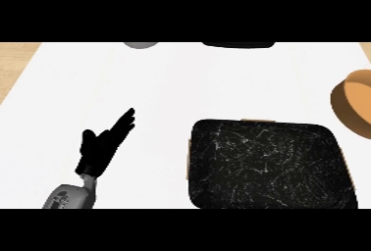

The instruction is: Pick the lemon from the tray and place it in the pot

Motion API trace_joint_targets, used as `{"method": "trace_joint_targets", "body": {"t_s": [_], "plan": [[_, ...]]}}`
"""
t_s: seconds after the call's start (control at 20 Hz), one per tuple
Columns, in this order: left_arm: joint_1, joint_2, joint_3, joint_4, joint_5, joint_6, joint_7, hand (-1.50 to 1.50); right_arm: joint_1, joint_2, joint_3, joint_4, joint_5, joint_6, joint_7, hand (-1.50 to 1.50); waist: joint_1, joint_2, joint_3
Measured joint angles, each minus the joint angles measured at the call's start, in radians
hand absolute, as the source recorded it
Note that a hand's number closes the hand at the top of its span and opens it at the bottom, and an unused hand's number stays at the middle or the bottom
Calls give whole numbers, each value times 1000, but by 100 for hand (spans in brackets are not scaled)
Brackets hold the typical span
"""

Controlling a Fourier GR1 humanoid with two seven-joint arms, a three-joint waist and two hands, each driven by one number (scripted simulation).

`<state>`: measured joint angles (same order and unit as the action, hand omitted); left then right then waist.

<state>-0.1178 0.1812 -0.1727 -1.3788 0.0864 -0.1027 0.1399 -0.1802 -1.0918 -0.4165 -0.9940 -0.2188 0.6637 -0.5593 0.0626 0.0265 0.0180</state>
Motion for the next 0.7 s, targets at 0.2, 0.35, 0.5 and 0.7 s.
{"method": "trace_joint_targets", "body": {"t_s": [0.2,0.35,0.5,0.7], "plan": [[-12,1,0,7,-6,1,3,0,-23,-53,21,22,31,-30,-43,150,10,2,-2],[-22,-2,-7,12,-9,-3,6,0,-50,-87,46,38,54,-55,-70,150,23,5,-4],[-26,-5,-10,17,-12,-6,4,0,-70,-111,93,40,95,-83,-108,150,30,5,-6],[-36,-11,-17,25,-21,-5,3,0,-108,-133,168,46,158,-129,-156,150,40,6,-8]]}}
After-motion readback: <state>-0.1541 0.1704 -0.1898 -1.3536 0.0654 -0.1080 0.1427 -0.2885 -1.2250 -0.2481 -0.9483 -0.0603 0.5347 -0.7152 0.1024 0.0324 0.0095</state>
